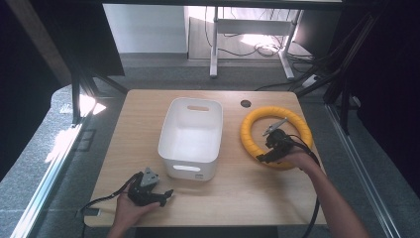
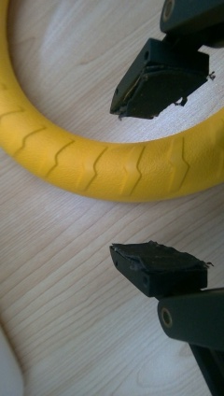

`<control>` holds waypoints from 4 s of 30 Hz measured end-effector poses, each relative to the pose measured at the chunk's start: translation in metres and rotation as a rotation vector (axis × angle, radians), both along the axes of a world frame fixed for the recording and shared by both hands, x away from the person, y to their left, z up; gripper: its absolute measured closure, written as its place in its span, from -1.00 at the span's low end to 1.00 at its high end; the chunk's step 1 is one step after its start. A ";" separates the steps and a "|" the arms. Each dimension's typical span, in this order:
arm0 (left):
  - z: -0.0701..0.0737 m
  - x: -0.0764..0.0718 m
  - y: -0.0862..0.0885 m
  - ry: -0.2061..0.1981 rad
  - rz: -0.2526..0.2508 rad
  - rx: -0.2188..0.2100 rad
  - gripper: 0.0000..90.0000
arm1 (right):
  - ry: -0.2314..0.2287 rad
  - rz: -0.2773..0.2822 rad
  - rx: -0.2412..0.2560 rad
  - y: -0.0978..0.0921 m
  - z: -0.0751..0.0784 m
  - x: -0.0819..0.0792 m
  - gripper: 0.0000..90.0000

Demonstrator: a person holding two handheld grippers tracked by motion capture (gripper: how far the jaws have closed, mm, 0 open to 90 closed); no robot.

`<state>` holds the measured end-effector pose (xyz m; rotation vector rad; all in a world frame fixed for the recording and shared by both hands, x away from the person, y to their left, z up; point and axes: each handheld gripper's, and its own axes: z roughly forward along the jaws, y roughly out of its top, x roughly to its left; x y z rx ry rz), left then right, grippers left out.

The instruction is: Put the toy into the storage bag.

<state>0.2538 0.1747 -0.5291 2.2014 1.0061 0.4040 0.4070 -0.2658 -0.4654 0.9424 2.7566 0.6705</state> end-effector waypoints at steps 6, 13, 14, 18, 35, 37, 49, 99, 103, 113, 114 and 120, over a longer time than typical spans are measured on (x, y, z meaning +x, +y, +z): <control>0.000 0.000 0.001 -0.003 0.003 -0.002 -0.55 | 0.034 0.010 -0.023 0.000 -0.007 0.006 -0.34; 0.000 0.000 0.000 0.000 0.003 -0.002 -0.55 | 0.086 0.022 -0.068 0.001 -0.018 0.013 -0.31; 0.000 0.000 0.000 0.000 0.002 -0.002 -0.55 | 0.092 0.024 -0.074 0.001 -0.019 0.013 -0.30; -0.001 0.000 0.000 -0.001 0.001 -0.003 -0.55 | 0.113 0.039 -0.105 0.003 -0.023 0.016 -0.27; 0.000 0.000 0.000 -0.002 0.004 -0.002 -0.55 | 0.142 0.079 -0.206 0.011 -0.038 0.021 -0.02; 0.000 0.000 0.000 -0.002 0.004 -0.002 -0.55 | 0.143 0.073 -0.207 0.010 -0.037 0.022 0.04; 0.000 0.000 0.000 -0.003 0.005 -0.001 -0.55 | 0.160 0.098 -0.170 0.006 -0.035 0.025 0.13; -0.001 0.000 0.001 -0.005 0.010 -0.009 -0.55 | -0.090 0.042 0.561 -0.028 0.067 0.015 0.15; 0.000 0.000 0.001 -0.007 0.011 -0.008 -0.55 | -0.097 0.040 0.580 -0.028 0.069 0.015 0.15; 0.000 0.000 0.001 -0.007 0.012 -0.011 -0.55 | -0.120 0.038 0.638 -0.033 0.078 0.013 0.15; 0.000 0.000 0.001 -0.007 0.013 -0.012 -0.55 | -0.121 0.040 0.644 -0.033 0.080 0.012 0.15; -0.001 0.000 0.000 -0.006 0.013 -0.011 -0.55 | -0.144 0.052 0.675 -0.034 0.089 0.007 0.15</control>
